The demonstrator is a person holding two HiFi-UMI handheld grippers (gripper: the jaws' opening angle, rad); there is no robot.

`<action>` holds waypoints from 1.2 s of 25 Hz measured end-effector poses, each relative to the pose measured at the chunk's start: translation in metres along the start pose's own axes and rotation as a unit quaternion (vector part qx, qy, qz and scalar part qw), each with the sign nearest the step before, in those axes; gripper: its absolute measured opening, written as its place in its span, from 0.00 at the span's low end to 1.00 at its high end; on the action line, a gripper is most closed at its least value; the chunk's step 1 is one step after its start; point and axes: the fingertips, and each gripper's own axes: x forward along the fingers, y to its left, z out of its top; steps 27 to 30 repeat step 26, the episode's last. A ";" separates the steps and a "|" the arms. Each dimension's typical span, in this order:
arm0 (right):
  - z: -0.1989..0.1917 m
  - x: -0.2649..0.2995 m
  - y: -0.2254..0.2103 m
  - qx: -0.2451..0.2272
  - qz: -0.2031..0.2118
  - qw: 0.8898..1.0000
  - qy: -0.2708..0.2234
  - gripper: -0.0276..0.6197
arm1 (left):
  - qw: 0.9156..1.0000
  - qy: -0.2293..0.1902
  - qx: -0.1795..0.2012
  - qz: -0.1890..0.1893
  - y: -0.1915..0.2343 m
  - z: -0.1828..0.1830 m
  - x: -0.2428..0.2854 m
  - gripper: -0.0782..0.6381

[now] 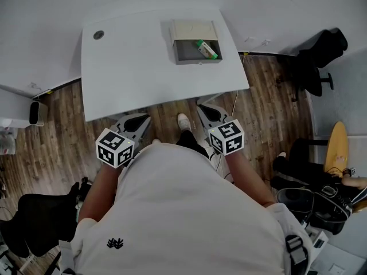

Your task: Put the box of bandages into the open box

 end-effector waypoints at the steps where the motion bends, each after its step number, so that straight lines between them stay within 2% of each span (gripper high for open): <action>1: -0.001 0.000 0.000 -0.001 0.000 1.000 0.001 0.05 | 1.000 0.000 0.000 0.000 0.000 0.000 0.000 0.13; 11: -0.003 0.002 -0.004 0.002 0.001 1.000 0.004 0.05 | 1.000 0.004 -0.014 0.006 0.002 -0.008 -0.002 0.13; 17: -0.003 0.010 -0.005 -0.003 0.009 1.000 0.011 0.05 | 0.999 -0.003 -0.049 0.009 0.011 -0.005 -0.001 0.13; 30: 0.003 0.020 -0.029 -0.018 0.027 0.999 0.020 0.05 | 0.999 -0.001 -0.050 0.018 0.014 0.009 0.027 0.13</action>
